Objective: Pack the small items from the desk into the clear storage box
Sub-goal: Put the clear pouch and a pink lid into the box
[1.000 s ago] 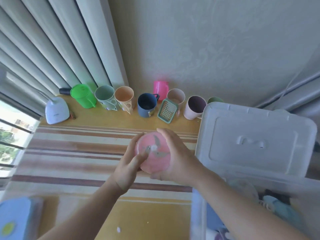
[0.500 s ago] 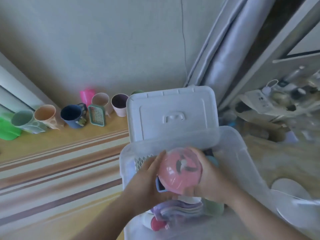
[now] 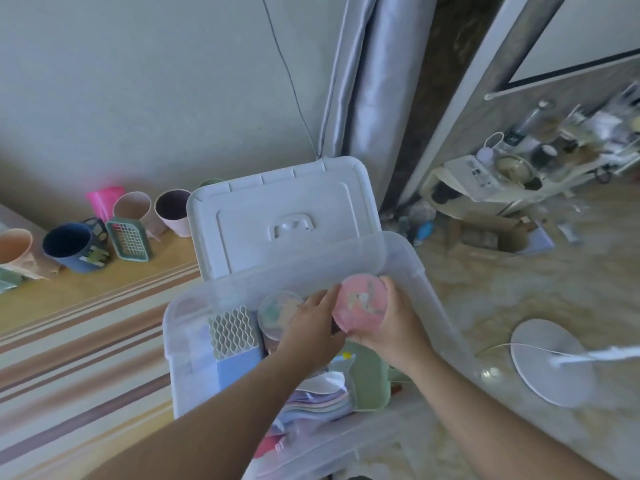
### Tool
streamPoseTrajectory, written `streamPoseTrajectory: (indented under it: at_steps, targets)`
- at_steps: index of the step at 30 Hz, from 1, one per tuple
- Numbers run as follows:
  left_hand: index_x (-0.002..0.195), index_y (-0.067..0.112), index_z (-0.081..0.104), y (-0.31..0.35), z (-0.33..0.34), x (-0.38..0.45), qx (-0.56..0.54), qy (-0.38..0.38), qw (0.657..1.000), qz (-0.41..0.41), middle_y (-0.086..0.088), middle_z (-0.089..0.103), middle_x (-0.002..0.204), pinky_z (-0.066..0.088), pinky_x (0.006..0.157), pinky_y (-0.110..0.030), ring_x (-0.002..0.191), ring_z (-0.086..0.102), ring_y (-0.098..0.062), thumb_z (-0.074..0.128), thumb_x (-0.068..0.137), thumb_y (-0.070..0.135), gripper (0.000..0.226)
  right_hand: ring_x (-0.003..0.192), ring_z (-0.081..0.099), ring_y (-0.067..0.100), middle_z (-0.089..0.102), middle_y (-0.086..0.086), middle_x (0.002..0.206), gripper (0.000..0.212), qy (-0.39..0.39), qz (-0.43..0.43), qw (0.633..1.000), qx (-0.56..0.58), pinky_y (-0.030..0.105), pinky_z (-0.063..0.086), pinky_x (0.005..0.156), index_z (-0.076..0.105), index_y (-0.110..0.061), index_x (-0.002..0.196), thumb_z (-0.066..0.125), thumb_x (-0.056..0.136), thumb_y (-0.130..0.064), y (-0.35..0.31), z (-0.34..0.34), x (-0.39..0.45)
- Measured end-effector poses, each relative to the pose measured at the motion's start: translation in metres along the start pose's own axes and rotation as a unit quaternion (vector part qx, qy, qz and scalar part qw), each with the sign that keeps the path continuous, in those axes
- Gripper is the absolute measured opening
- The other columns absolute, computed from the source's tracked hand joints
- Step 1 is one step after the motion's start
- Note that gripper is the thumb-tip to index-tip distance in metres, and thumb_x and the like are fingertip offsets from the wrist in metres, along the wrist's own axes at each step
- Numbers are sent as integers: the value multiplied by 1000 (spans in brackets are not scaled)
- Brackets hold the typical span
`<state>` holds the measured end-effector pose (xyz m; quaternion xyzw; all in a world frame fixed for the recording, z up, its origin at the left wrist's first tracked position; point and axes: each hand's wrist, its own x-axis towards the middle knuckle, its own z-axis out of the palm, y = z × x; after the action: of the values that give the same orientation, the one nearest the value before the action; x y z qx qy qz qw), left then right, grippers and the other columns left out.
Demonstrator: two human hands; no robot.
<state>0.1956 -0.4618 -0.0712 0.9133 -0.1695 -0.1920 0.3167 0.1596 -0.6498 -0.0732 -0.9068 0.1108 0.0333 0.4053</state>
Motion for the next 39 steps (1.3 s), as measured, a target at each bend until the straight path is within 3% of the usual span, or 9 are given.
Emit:
streamPoseTrajectory:
  at_steps: [4, 7, 12, 15, 17, 25, 31, 36, 39]
  targets:
    - [156, 23, 32, -18, 8, -4, 72, -12, 997, 36, 1, 47, 153, 24, 113, -29, 135, 45, -25, 60, 80, 20, 81, 109, 61, 0, 58, -18, 123, 95, -61, -11, 997, -46, 29, 55, 83, 44, -40, 132, 99, 56, -52, 9, -4, 6]
    - [150, 26, 46, -20, -9, -14, 63, -11, 996, 54, 4, 53, 148, 28, 113, -32, 133, 45, -27, 59, 85, 21, 66, 120, 54, 12, 52, -10, 131, 103, -73, -35, 994, -78, 35, 54, 92, 40, -34, 141, 95, 58, -56, 7, -5, 4]
    - [112, 31, 74, -58, -97, -39, -16, 170, 981, 88, 11, 68, 117, 35, 100, -13, 112, 57, -10, 68, 85, 18, 30, 133, 48, 19, 53, 1, 146, 79, 9, -165, 978, -129, 17, 31, 113, 55, -10, 144, 93, 77, -23, -44, 11, 8]
    - [103, 29, 76, -113, -170, -45, 3, 272, 962, 31, 11, 68, 112, 43, 95, -21, 108, 59, -8, 72, 85, 13, 25, 129, 56, 27, 62, 7, 135, 59, 54, -242, 959, -140, 33, 45, 108, 66, -11, 131, 87, 75, -8, -95, 37, 22]
    - [103, 27, 76, -161, -212, -40, 40, 303, 952, -38, 6, 68, 113, 43, 92, -28, 106, 58, -15, 72, 85, 12, 23, 127, 55, 29, 61, 7, 133, 56, 32, -267, 955, -124, 31, 41, 108, 67, -13, 131, 84, 78, -7, -126, 63, 33]
    - [140, 41, 49, -314, -301, 27, 261, 137, 935, -197, -2, 56, 139, 40, 105, -52, 126, 45, -34, 61, 84, 17, 62, 135, 43, 18, 52, -4, 140, 49, -61, -264, 956, -110, 30, 35, 111, 58, -26, 139, 67, 91, -30, -214, 157, 58]
    - [134, 48, 52, -351, -290, 48, 354, 124, 916, -142, 2, 61, 131, 38, 102, -47, 120, 50, -31, 66, 89, 29, 51, 119, 51, 14, 59, -7, 127, 40, -26, -201, 969, -139, 28, 43, 95, 64, -27, 129, 65, 90, -34, -214, 183, 55]
    - [101, 38, 70, -347, -291, 20, 320, 195, 921, -101, 9, 72, 100, 42, 85, -41, 99, 59, -25, 60, 92, 45, 15, 106, 58, 21, 61, -7, 114, 43, -41, -181, 967, -176, 39, 52, 87, 62, -28, 127, 57, 86, -40, -227, 186, 57]
    - [104, 35, 68, -316, -304, -19, 128, 238, 956, -113, 12, 72, 87, 55, 64, -33, 78, 66, -13, 64, 92, 44, 16, 116, 54, 19, 57, -9, 126, 56, -95, -166, 968, -165, 44, 51, 96, 52, -33, 140, 55, 86, -48, -240, 189, 57]
